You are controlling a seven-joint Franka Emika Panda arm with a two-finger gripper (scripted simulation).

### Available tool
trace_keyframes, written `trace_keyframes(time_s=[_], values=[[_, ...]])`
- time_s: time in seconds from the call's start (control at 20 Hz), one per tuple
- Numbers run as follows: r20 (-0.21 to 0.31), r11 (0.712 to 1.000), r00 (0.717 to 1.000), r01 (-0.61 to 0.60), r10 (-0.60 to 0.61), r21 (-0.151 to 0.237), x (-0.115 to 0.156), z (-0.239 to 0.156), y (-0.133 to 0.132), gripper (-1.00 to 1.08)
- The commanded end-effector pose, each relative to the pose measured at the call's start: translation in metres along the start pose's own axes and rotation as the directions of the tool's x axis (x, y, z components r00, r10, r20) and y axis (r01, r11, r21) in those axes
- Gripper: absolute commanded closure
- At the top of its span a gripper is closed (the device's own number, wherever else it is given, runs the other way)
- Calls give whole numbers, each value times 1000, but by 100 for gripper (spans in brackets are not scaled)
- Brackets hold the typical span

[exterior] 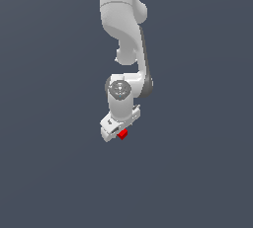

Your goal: Pick up the red cube and move it to a goal position.

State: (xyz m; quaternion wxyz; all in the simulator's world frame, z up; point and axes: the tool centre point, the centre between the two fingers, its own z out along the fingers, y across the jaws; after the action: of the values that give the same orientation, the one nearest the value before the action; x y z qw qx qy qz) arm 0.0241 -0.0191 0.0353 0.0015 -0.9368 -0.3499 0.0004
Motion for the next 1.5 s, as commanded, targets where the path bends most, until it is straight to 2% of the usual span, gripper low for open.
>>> trace_keyframes(time_s=[0.0, 0.3, 0.7, 0.75, 1.45], values=[[0, 999, 999, 39, -39, -2, 1, 7, 3, -92], [0, 996, 996, 86, -86, -3, 3, 17, 8, -92], [1, 997, 997, 80, -80, -3, 3, 15, 7, -92], [1, 997, 997, 80, -80, -3, 3, 15, 7, 108], [1, 997, 997, 80, -80, -3, 3, 11, 7, 108]])
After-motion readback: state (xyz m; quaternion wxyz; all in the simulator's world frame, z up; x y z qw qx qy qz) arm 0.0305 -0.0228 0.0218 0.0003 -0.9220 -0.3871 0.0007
